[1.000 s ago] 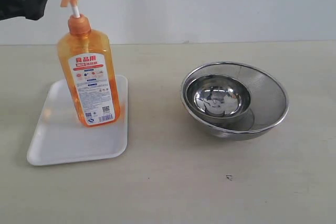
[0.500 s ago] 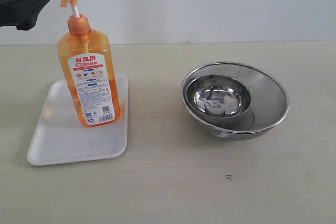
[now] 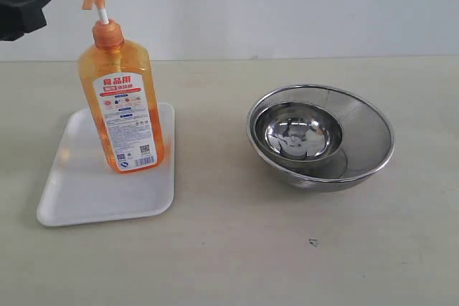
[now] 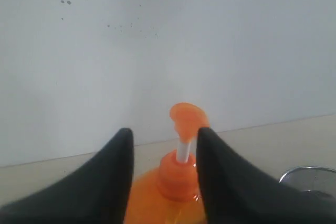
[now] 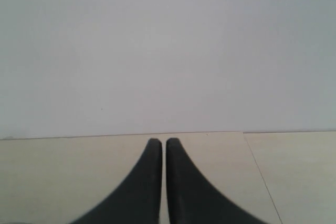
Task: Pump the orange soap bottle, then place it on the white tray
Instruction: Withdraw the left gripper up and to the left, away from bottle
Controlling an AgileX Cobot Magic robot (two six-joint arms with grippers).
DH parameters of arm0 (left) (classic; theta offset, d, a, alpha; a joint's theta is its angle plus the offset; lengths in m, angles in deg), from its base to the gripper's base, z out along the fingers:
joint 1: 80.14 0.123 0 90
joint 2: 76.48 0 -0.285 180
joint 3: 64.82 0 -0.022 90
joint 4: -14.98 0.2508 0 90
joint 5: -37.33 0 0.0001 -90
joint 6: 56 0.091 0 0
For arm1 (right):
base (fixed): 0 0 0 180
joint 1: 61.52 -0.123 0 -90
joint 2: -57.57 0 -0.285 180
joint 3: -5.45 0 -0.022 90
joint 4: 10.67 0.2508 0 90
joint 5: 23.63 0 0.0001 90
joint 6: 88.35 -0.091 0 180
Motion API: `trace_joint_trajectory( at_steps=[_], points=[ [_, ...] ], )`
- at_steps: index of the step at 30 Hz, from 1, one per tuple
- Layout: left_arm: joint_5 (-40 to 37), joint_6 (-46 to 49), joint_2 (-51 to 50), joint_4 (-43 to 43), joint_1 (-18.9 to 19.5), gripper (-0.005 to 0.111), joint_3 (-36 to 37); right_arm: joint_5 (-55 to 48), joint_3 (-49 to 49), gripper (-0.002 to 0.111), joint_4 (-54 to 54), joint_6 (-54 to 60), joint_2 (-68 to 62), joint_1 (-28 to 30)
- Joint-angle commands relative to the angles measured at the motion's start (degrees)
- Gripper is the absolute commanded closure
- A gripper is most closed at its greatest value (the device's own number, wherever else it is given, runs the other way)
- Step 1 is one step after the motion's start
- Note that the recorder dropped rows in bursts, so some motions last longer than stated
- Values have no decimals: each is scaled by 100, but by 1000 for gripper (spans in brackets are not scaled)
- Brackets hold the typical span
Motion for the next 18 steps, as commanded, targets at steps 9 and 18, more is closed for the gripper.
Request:
trace_joint_trajectory(
  at_steps=[9, 18],
  points=[
    [-347, -377, 316, 297, 13, 102, -25, 15, -12, 109, 284, 89, -2, 40],
    [-604, 93, 567, 297, 13, 102, -25, 70, -12, 109, 2389, 1962, -756, 12]
  ],
)
